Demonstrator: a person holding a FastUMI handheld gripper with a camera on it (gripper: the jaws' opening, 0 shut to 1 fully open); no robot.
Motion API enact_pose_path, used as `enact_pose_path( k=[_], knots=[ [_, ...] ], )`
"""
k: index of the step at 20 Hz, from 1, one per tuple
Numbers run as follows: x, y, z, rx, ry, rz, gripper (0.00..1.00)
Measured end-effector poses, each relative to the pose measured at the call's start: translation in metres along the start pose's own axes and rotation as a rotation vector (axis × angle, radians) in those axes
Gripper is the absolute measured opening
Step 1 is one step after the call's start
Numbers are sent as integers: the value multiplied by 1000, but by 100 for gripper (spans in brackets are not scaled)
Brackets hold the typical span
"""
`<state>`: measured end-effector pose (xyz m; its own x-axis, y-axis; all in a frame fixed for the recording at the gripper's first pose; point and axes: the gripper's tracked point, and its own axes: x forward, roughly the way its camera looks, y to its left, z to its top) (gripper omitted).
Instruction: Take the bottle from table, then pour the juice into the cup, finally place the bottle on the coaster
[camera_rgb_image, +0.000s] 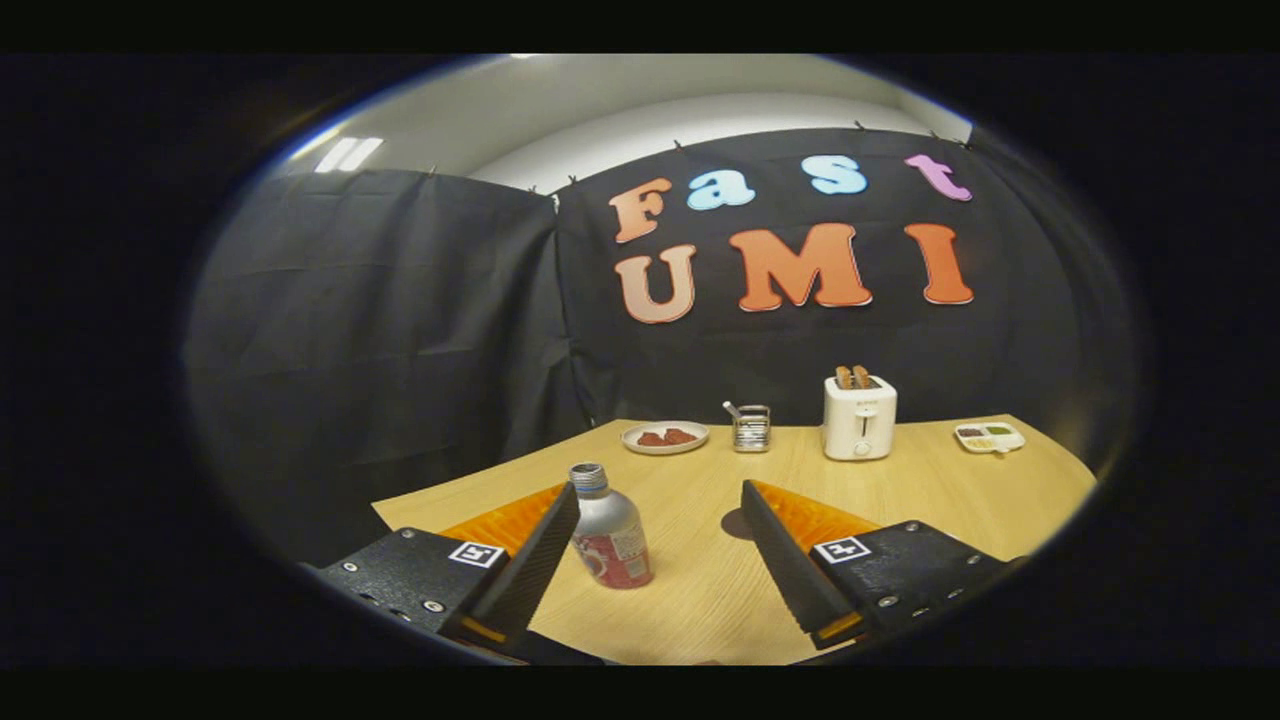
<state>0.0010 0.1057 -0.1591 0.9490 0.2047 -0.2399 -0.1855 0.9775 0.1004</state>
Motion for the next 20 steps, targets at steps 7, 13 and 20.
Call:
enact_pose_path(
  k=[7, 13, 20],
  knots=[
    [12, 21, -37, -3, 43, 8, 96],
    [27, 36, -61, -37, 86, -5, 97],
    [51, 45, -86, -25, 125, -35, 96]
  ],
)
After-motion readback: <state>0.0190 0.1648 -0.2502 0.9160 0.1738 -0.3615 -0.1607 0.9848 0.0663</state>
